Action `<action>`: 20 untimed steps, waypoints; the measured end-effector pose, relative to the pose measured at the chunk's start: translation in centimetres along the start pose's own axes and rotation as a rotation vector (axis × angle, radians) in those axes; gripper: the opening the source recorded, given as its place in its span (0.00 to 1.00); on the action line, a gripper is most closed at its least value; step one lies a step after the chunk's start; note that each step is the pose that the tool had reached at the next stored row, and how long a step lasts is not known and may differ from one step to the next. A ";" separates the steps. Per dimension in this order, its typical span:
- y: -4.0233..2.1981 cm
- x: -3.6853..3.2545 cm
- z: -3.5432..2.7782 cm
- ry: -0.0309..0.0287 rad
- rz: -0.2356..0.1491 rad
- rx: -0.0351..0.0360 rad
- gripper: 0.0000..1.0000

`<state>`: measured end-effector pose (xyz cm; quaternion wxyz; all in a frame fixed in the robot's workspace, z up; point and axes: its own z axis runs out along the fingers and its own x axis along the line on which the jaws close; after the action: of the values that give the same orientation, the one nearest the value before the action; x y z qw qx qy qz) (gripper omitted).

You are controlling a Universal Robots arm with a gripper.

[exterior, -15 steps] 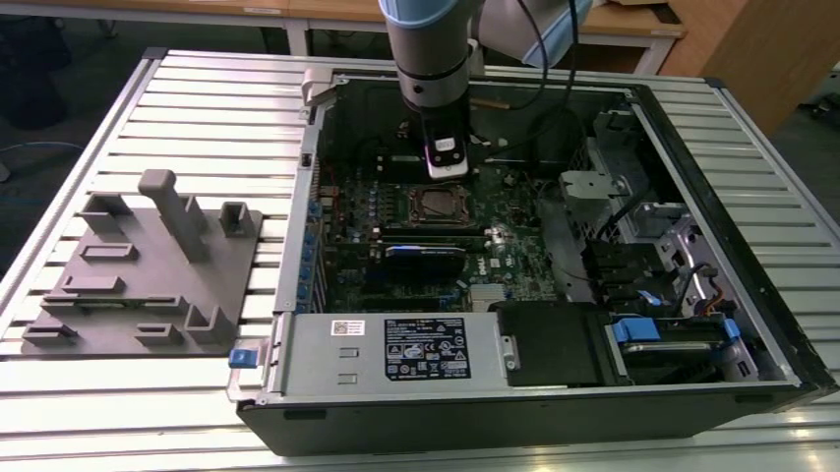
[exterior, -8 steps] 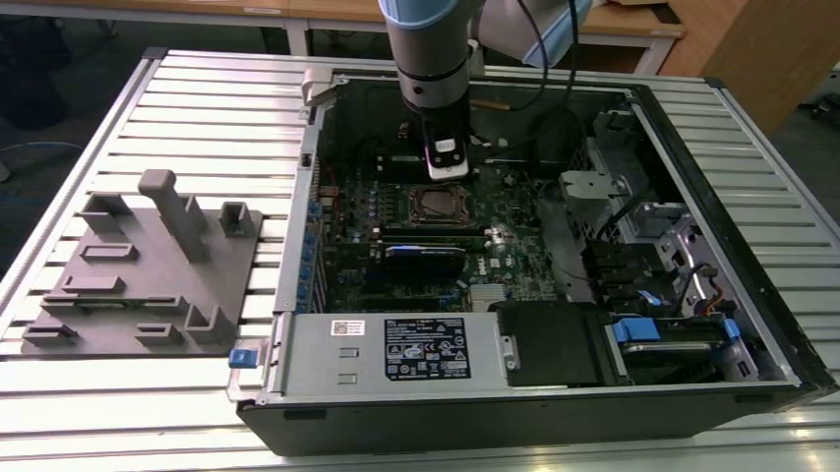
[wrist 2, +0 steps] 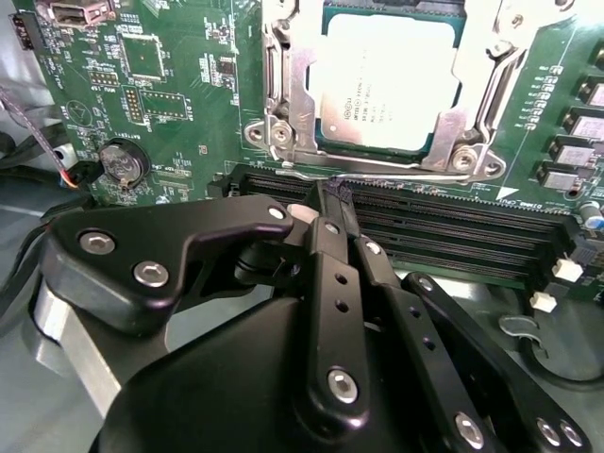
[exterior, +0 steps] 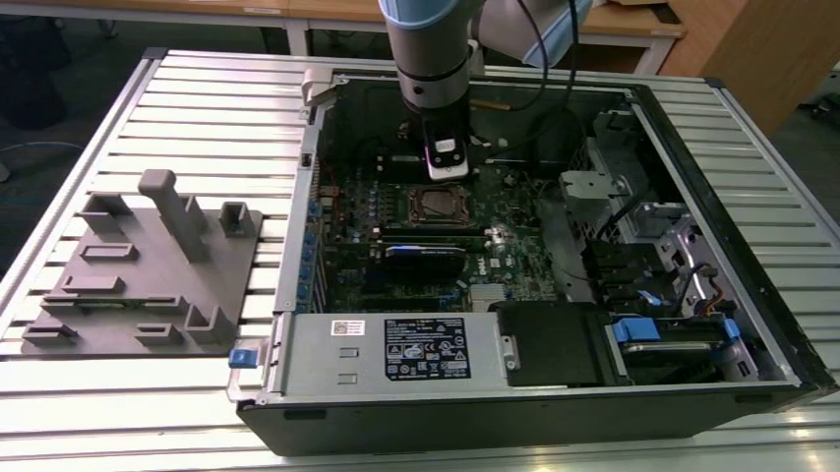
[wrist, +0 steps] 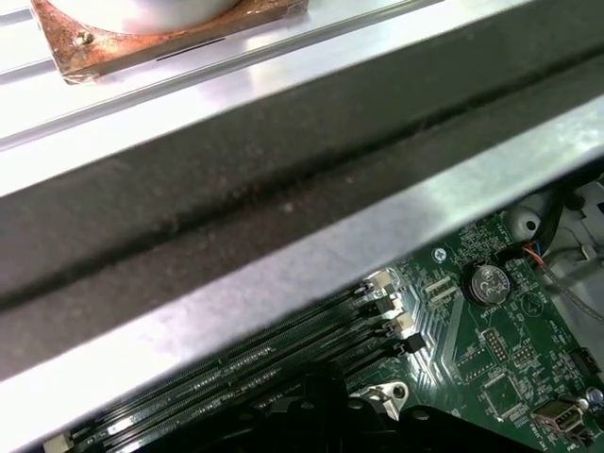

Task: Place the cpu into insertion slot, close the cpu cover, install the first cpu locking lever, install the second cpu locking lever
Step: 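Install the first cpu locking lever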

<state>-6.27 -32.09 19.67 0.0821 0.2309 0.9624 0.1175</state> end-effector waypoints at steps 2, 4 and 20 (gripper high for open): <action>0.03 -0.01 -0.09 0.0000 0.000 -0.0002 0.11; 0.04 -0.01 -0.10 -0.0001 0.000 -0.0005 0.11; -0.08 0.01 0.25 -0.0155 -0.006 0.0163 0.11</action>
<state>-6.26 -32.11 19.41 0.0880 0.2295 0.9633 0.1076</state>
